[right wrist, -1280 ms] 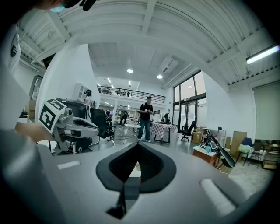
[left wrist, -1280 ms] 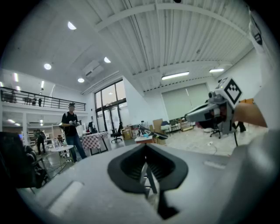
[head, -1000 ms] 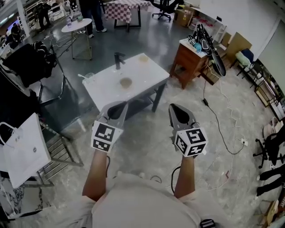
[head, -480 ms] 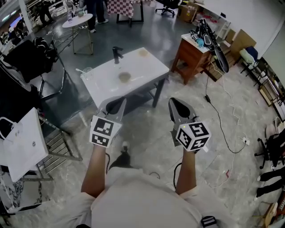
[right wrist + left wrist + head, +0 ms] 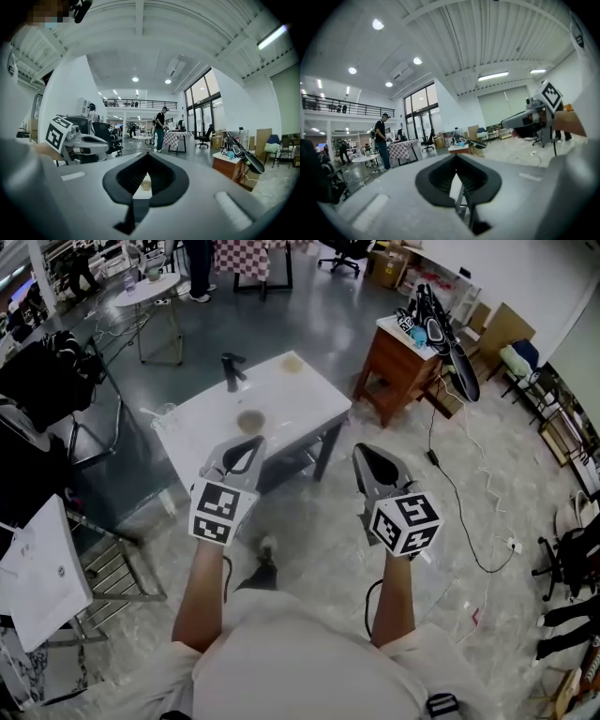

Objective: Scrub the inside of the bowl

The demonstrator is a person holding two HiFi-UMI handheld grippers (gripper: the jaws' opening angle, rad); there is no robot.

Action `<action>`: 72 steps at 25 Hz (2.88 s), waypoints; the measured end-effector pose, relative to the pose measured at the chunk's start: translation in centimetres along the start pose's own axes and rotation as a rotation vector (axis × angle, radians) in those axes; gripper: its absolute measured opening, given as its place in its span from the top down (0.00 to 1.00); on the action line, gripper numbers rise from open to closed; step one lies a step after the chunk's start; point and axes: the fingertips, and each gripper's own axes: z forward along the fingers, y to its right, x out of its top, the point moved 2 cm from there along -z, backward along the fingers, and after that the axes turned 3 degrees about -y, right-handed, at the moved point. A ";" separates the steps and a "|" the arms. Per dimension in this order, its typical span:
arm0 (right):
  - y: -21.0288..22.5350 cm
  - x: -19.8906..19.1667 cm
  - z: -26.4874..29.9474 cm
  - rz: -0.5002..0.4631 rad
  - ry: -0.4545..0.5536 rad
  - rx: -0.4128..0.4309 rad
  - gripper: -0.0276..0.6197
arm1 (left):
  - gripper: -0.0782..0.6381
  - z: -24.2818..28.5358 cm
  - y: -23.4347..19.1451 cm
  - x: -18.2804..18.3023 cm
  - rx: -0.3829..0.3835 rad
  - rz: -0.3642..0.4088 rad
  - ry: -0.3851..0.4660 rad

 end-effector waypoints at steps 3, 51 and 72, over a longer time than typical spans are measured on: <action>2.6 0.7 4.2 -0.010 -0.001 -0.004 0.95 | 0.89 4.1 -2.8 0.2 -0.005 0.004 0.001; 23.8 -4.0 50.9 0.033 -0.332 0.082 0.80 | 0.79 36.5 -28.0 -15.8 -0.017 -0.207 -0.336; 32.8 -17.8 70.4 0.056 -0.637 0.307 0.70 | 0.78 45.5 -30.1 -24.3 0.148 -0.398 -0.522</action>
